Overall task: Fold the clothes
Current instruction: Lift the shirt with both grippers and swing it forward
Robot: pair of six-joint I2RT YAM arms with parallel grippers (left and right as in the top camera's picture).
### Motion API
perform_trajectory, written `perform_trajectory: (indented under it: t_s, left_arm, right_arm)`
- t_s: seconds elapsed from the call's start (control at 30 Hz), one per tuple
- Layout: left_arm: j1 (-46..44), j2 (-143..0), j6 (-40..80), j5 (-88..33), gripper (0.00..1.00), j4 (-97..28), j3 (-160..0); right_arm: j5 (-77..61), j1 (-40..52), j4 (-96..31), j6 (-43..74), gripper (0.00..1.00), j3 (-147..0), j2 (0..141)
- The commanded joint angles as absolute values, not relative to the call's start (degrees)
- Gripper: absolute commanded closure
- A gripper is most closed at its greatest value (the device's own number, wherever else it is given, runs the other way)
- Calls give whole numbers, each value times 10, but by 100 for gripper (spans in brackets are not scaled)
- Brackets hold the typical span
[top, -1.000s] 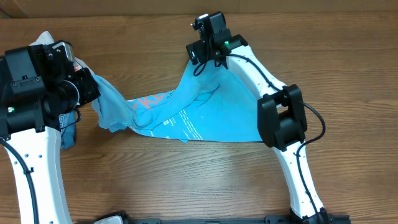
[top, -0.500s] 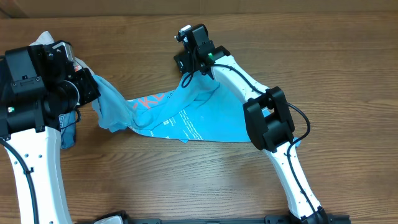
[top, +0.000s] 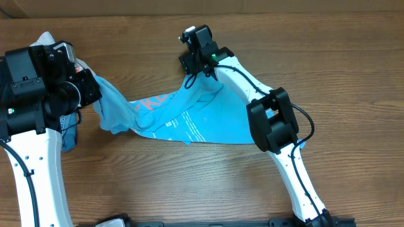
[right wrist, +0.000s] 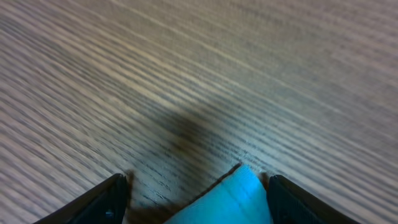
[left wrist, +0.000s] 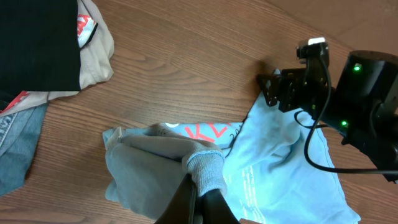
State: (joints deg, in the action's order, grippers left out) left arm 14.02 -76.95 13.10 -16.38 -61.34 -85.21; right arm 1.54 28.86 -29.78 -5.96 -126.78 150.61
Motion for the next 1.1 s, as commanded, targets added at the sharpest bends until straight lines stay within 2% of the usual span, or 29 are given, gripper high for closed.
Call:
perform_trajectory:
  t_s: [0.0, 0.1, 0.27, 0.43, 0.6, 0.67, 1.07]
  left_arm:
    - [142, -771, 116, -175, 96, -613, -852]
    - [142, -771, 115, -175, 96, -613, -852]
    - [142, -771, 116, -175, 96, -613, -852]
    - [142, -771, 111, -175, 96, -613, -852]
    - [142, -771, 111, -175, 96, -612, -852]
    - [142, -771, 111, -175, 96, -610, -852]
    - [142, -755, 111, -179, 96, -557, -901]
  right_arm:
    - [19, 284, -302, -53, 25, -1267, 1533]
    - [19, 284, -305, -53, 32, -1267, 1535]
    - [46, 284, -301, -53, 69, -1269, 1535]
    - [74, 282, -317, -43, 83, -1276, 1533]
    - [110, 279, -381, -15, 94, -1312, 1510]
    - [120, 274, -413, 2, 96, -1333, 1495]
    - [150, 221, -679, 35, 96, -1447, 1289]
